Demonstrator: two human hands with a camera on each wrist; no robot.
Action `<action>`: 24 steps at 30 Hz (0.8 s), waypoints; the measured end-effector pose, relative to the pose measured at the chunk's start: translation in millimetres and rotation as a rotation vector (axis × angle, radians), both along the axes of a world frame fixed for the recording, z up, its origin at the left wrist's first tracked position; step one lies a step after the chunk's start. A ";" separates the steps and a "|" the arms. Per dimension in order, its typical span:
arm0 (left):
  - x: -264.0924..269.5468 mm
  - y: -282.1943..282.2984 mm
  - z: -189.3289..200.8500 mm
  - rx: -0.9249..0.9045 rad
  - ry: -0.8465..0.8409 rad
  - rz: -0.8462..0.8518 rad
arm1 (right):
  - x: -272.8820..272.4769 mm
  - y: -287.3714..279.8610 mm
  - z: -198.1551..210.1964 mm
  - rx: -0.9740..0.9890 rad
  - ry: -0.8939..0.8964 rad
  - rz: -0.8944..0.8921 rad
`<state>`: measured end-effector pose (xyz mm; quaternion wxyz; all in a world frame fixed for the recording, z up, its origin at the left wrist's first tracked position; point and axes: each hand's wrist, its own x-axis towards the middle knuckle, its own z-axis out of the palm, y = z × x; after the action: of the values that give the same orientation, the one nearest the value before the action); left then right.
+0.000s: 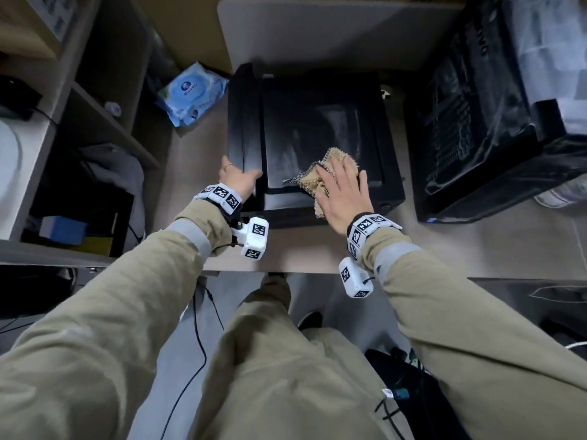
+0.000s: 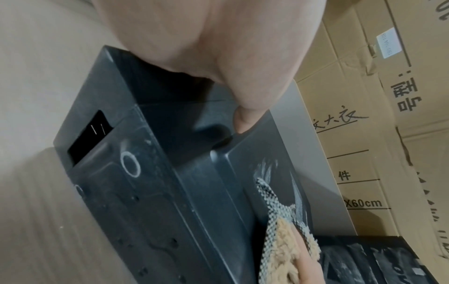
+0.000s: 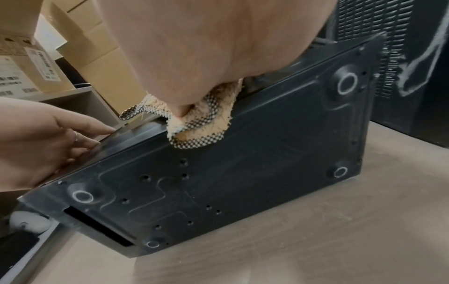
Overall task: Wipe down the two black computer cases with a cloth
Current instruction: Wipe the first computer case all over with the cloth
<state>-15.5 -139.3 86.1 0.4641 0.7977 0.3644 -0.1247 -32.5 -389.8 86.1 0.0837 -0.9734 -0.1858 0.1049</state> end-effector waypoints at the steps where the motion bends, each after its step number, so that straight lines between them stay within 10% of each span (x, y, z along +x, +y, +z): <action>1: -1.4 -0.3 -1.1 0.015 0.004 -0.004 | -3.7 -3.1 -1.9 -0.003 0.002 -0.017; 24: 131.2 37.6 11.5 -0.037 0.202 0.031 | 145.5 4.5 -1.9 0.041 0.083 -0.482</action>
<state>115.6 -101.7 97.6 0.4416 0.7665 0.4192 -0.2042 113.0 -385.3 84.2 0.1337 -0.9825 0.0534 0.1178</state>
